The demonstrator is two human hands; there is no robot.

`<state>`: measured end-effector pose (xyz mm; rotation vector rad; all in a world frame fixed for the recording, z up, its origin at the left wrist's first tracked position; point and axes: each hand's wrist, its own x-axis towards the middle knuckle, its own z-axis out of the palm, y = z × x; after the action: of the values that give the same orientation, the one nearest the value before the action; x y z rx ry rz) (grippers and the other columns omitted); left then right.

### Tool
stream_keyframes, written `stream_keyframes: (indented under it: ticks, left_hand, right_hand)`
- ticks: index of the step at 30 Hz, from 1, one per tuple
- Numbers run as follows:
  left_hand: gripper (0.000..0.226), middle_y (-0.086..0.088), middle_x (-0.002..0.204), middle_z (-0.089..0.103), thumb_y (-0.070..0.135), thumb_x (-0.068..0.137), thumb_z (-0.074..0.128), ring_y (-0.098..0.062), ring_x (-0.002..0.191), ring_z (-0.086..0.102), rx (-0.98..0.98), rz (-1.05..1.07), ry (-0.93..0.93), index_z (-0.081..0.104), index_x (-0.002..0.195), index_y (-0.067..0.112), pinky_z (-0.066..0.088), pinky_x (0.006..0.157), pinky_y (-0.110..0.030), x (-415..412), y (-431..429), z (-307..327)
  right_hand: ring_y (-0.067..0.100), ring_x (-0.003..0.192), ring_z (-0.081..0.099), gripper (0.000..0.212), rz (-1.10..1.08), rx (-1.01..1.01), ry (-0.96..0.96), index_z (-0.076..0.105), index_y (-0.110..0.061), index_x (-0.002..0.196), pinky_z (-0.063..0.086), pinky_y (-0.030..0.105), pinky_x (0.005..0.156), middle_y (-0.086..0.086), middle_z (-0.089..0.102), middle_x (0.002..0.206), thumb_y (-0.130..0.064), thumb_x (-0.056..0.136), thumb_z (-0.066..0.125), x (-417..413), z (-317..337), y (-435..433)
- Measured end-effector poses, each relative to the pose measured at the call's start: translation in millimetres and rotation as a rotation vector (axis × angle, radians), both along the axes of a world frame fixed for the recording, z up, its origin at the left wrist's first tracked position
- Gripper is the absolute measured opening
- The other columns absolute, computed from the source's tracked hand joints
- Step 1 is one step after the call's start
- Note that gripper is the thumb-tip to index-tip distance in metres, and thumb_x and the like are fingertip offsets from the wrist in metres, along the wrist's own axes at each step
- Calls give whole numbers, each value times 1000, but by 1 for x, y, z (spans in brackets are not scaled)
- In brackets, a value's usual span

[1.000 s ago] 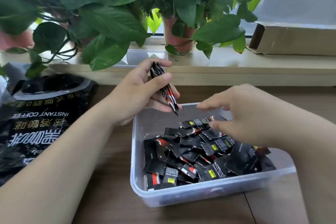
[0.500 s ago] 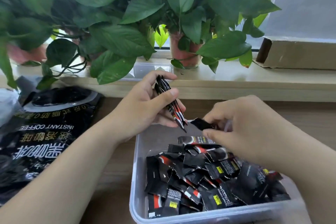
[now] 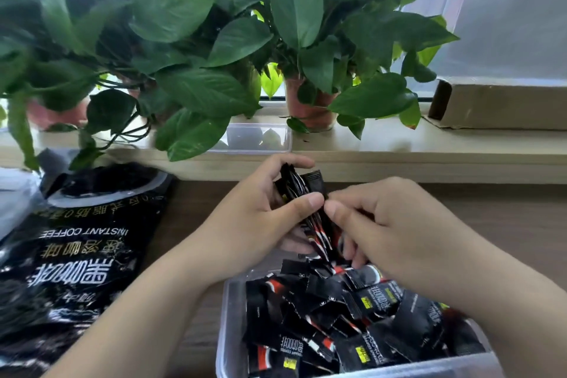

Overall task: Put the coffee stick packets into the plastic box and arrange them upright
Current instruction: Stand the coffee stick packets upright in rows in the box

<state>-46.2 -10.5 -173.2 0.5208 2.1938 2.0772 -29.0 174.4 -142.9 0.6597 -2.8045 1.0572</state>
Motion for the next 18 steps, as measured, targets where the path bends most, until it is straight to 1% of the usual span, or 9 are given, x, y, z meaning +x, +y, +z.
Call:
stream_keyframes:
  ticks: [3, 4, 6, 8, 10, 12, 14, 16, 18]
  left_hand:
    - [42, -11, 74, 72, 15, 88, 67, -27, 65, 75, -17, 11, 24, 54, 126, 28, 62, 58, -33, 0, -1, -1]
    - [42, -10, 73, 72, 16, 87, 67, -26, 65, 75, -17, 10, 36, 54, 126, 28, 62, 58, -33, 0, -1, -1]
    - [42, -10, 73, 71, 17, 85, 67, -27, 65, 75, 5, 20, 48, 55, 124, 26, 62, 57, -35, 1, -3, -1]
    - [39, -12, 76, 71, 17, 85, 65, -29, 65, 75, 53, 31, 49, 55, 122, 21, 63, 56, -37, 2, -5, 0]
    - [37, -15, 81, 75, 19, 84, 63, -30, 66, 75, 108, 53, 49, 53, 119, 17, 62, 55, -35, 1, -8, 1]
    - [33, -18, 83, 75, 22, 85, 61, -35, 70, 75, 151, 92, 56, 52, 117, 17, 60, 55, -33, -1, -14, 4]
    - [30, -18, 84, 75, 24, 86, 60, -43, 77, 74, 198, 121, 53, 52, 115, 18, 60, 57, -33, -3, -19, 6]
    - [32, -18, 85, 75, 26, 85, 61, -47, 81, 73, 213, 129, 49, 51, 114, 19, 60, 58, -35, -4, -20, 5]
    - [32, -18, 86, 75, 26, 85, 60, -46, 81, 73, 194, 119, 50, 50, 114, 19, 62, 60, -37, -4, -18, 3]
  right_hand:
    - [8, 50, 66, 22, 15, -53, 25, 72, -19, 70, 55, 26, 53, -4, 69, 59, -20, 91, 66, -1, -2, -2]
    - [7, 49, 67, 20, -5, -105, 32, 73, -20, 69, 58, 26, 54, -5, 70, 58, -20, 89, 70, -2, -3, -2]
    - [7, 51, 69, 17, 9, -171, 23, 75, -21, 70, 61, 27, 58, -5, 71, 57, -19, 87, 72, -3, -3, -5]
    - [9, 54, 70, 14, 48, -176, 38, 78, -23, 74, 62, 34, 62, -5, 72, 59, -22, 86, 72, -1, -1, -4]
    - [8, 57, 70, 10, 56, -139, 40, 79, -27, 78, 60, 30, 64, -8, 73, 63, -25, 85, 73, -1, 4, 2]
    - [1, 60, 68, 8, 26, -40, 31, 79, -31, 80, 56, 16, 64, -15, 73, 66, -24, 83, 75, -3, 6, 11]
    - [-8, 68, 66, 9, 9, 129, 26, 78, -34, 84, 47, 4, 64, -22, 72, 71, -26, 82, 77, -5, 4, 16]
    - [-11, 82, 64, 14, 23, 324, 35, 75, -37, 96, 43, 4, 69, -24, 72, 84, -31, 83, 75, -9, -4, 17]
    - [-6, 99, 59, 30, 50, 488, 27, 68, -38, 116, 42, 12, 85, -23, 69, 108, -39, 87, 69, -12, -14, 14]
